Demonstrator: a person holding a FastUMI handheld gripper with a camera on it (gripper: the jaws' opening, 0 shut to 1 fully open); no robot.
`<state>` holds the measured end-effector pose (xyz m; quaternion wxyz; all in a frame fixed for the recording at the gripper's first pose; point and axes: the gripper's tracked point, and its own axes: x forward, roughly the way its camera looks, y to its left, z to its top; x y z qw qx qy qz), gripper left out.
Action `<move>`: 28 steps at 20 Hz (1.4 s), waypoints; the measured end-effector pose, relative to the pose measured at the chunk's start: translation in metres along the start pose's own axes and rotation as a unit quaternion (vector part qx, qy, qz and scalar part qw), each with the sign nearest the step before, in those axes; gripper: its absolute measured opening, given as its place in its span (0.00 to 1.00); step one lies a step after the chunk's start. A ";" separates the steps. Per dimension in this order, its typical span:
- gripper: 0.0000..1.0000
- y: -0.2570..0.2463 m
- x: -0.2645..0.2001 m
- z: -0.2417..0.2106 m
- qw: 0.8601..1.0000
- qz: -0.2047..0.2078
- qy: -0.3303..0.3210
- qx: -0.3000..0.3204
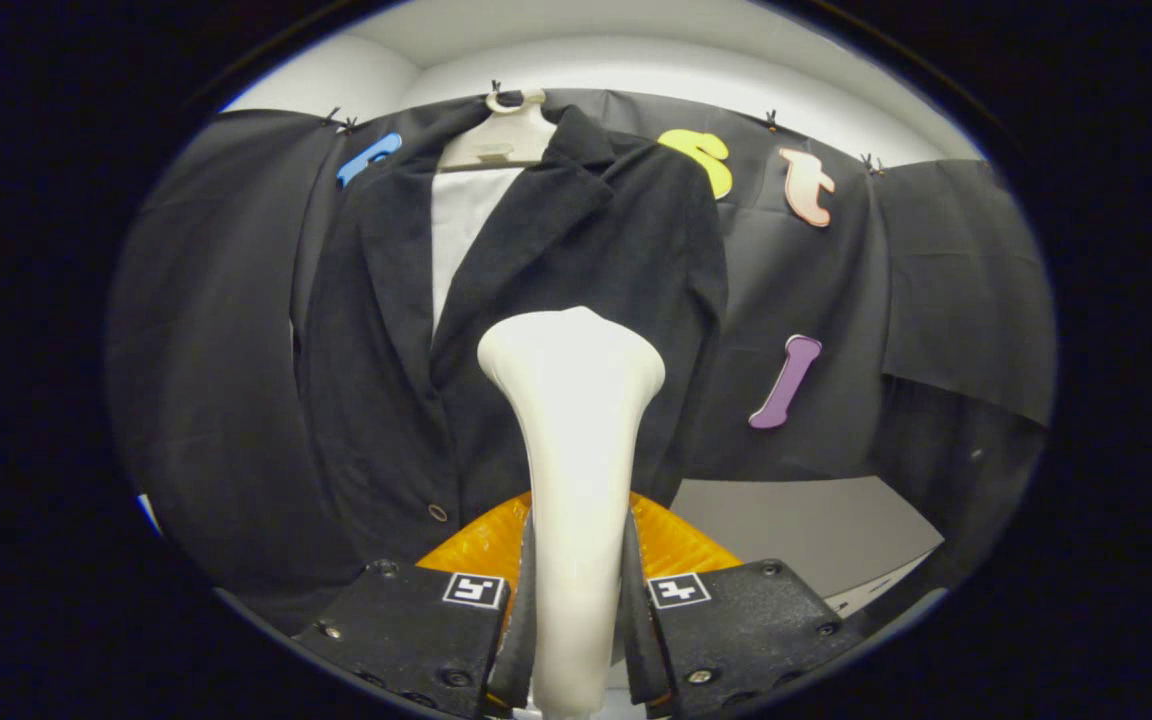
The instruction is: Iron the clothes twice with a garment steamer, once on the left side and once on the right side.
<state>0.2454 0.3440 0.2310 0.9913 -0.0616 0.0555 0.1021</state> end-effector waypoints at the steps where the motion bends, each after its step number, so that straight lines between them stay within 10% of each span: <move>1: 0.39 0.001 0.001 -0.009 1.000 0.001 0.007 -0.001; 28: 0.39 0.029 0.011 -0.195 0.987 0.023 0.156 -0.030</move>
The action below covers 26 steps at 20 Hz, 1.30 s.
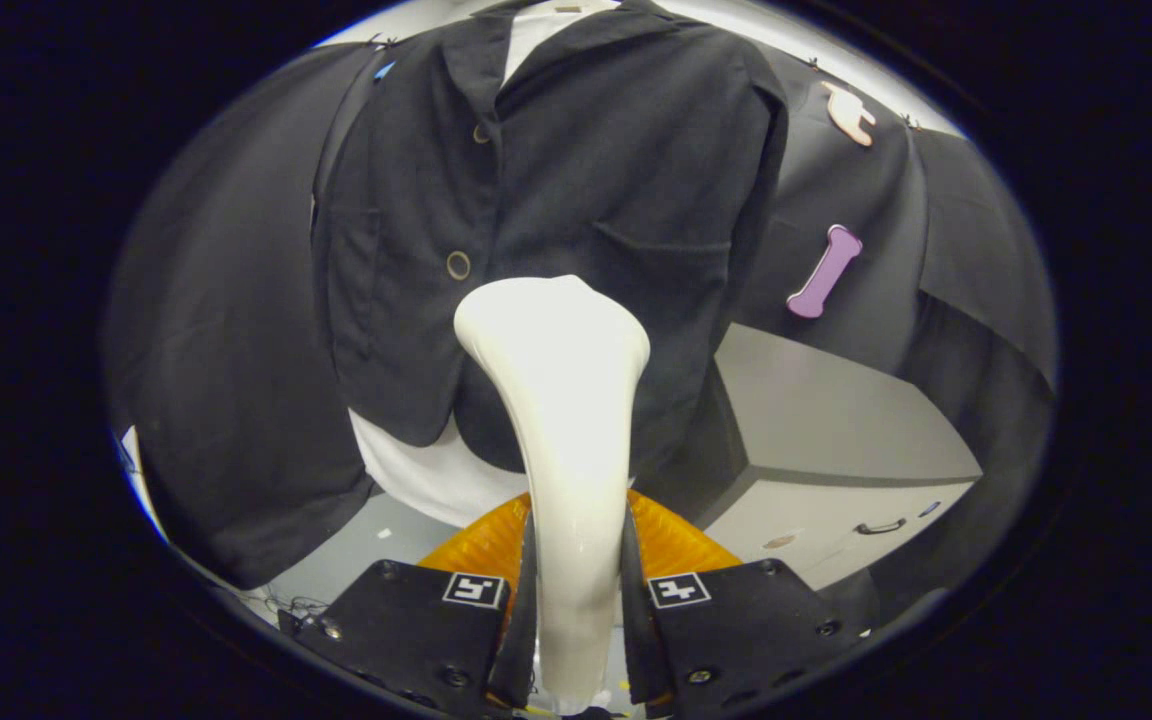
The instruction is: Iron the clothes twice with a garment steamer, once on the left side and once on the right side.
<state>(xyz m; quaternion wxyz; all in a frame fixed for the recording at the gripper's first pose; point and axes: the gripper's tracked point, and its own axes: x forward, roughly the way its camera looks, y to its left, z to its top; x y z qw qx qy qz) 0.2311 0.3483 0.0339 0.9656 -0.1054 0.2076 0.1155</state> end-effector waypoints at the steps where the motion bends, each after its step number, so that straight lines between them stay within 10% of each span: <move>1: 0.39 -0.001 0.002 -0.004 1.000 0.002 0.008 0.000; 14: 0.39 0.001 0.037 -0.068 0.997 0.019 0.076 0.014; 26: 0.39 -0.014 -0.048 0.057 0.998 0.033 -0.050 0.036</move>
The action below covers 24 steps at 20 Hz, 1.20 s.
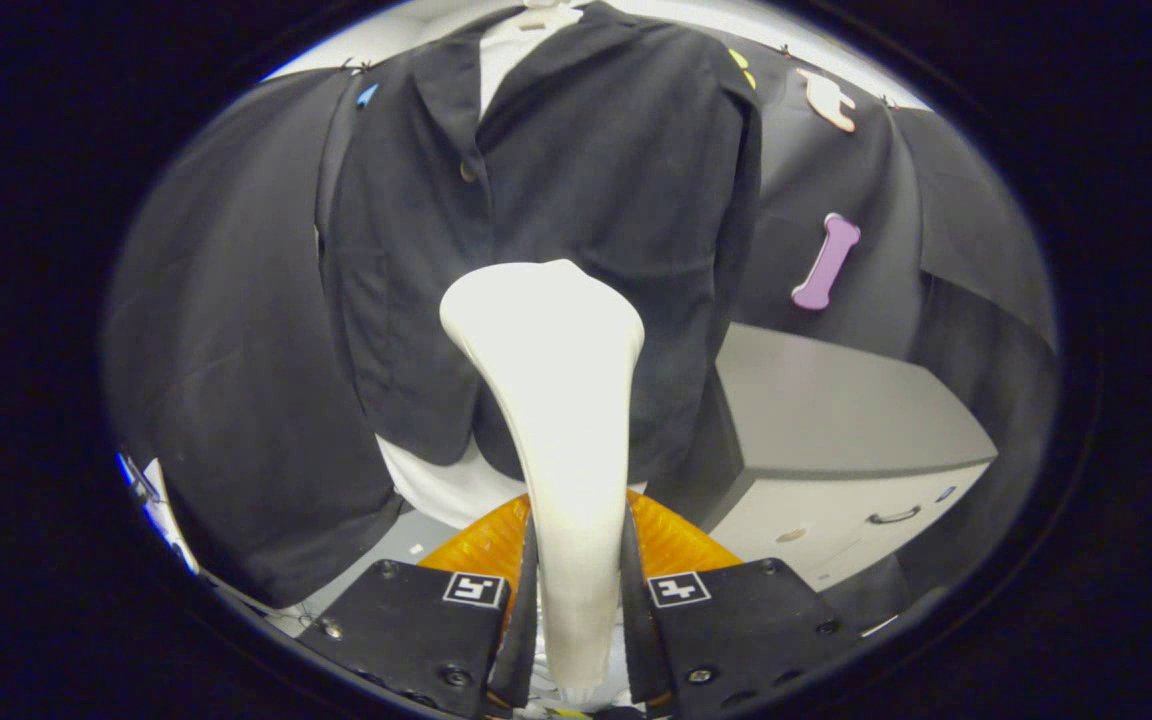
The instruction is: Iron the clothes twice with a garment steamer, once on the left side and once on the right side.
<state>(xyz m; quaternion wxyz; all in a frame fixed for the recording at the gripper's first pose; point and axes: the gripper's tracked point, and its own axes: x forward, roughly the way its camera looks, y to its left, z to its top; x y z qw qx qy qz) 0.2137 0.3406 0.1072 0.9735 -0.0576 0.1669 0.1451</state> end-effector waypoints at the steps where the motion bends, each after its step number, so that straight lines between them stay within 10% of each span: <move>1: 0.39 0.002 -0.010 0.016 1.000 0.004 -0.014 -0.001; 24: 0.39 0.162 -0.050 0.283 0.981 0.049 -0.175 -0.068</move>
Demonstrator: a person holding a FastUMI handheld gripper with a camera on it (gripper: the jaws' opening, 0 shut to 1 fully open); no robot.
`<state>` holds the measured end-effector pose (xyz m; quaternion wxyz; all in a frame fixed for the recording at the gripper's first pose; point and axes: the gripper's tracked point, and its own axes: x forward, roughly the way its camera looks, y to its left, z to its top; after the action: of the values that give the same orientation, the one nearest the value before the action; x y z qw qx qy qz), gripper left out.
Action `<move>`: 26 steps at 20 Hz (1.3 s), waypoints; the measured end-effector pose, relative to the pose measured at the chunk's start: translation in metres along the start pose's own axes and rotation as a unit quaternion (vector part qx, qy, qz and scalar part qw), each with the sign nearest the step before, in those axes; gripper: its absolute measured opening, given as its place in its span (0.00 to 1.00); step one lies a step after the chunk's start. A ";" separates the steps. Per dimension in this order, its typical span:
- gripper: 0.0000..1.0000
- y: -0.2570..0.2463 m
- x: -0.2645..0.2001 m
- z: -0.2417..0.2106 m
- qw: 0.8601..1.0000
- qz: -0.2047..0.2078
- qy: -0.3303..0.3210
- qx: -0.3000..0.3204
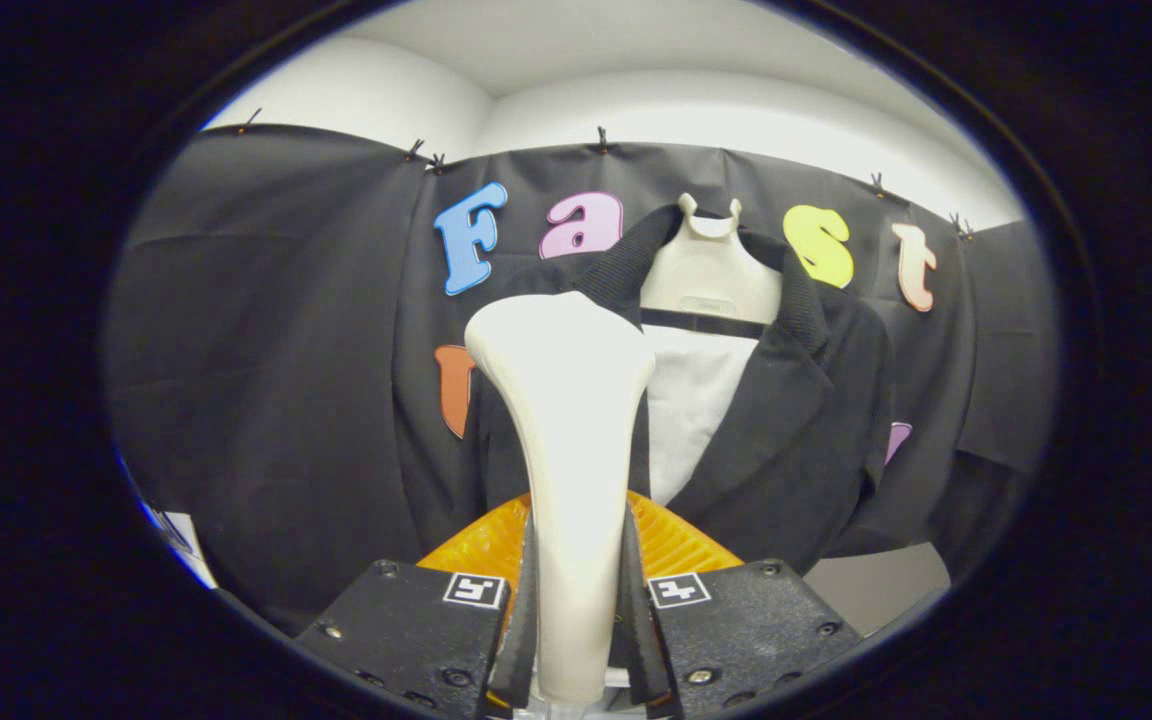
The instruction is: Iron the clothes twice with a garment steamer, once on the left side and once on the right side.
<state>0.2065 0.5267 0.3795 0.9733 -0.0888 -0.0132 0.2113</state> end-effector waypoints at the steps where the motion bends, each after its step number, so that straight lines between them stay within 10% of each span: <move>1: 0.39 0.005 0.006 -0.001 1.000 -0.001 0.002 0.001; 26: 0.39 0.020 0.032 -0.146 0.994 -0.015 0.110 -0.020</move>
<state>0.2364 0.5333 0.2319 0.9699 -0.1310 0.0882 0.1854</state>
